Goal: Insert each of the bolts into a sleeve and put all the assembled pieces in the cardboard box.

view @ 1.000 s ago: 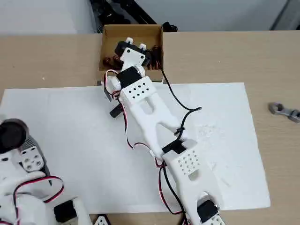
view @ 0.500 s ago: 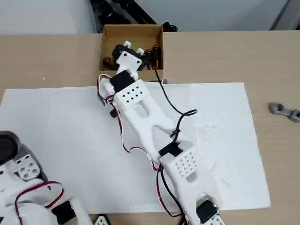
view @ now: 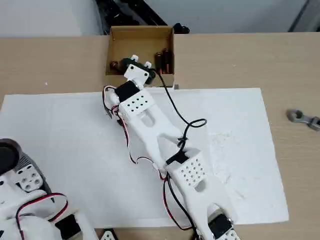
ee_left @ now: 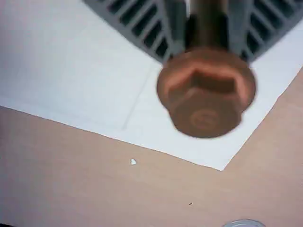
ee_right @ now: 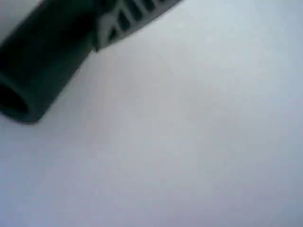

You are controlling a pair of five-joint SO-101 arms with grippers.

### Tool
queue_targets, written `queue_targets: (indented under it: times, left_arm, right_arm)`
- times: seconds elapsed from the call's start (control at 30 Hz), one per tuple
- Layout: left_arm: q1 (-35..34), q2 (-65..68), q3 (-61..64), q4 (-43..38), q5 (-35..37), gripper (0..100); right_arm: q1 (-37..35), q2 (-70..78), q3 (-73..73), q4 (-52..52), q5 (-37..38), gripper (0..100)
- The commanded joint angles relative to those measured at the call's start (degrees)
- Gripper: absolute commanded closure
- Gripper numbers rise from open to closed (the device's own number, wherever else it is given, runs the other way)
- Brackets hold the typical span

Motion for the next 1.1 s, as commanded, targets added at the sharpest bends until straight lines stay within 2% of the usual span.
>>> queue_targets:
  times: [0.0, 0.57, 0.77, 1.07]
  left_arm:
    - [-0.26, 0.26, 0.04, -1.49, 0.18, 99]
    - [-0.35, -0.09, 2.77, -1.85, 0.18, 99]
    - [-0.35, -0.09, 2.77, -1.85, 0.18, 99]
    - [-0.35, -0.09, 2.77, -1.85, 0.00, 99]
  right_arm:
    - [0.22, -0.48, -0.44, -0.66, -0.35, 83.5]
    - [0.75, 1.80, -0.35, 1.27, 1.05, 83.8]
    - [0.92, 1.80, -0.35, 3.12, 1.14, 92.8]
    - [0.84, 1.89, -0.35, 3.30, 1.14, 93.3]
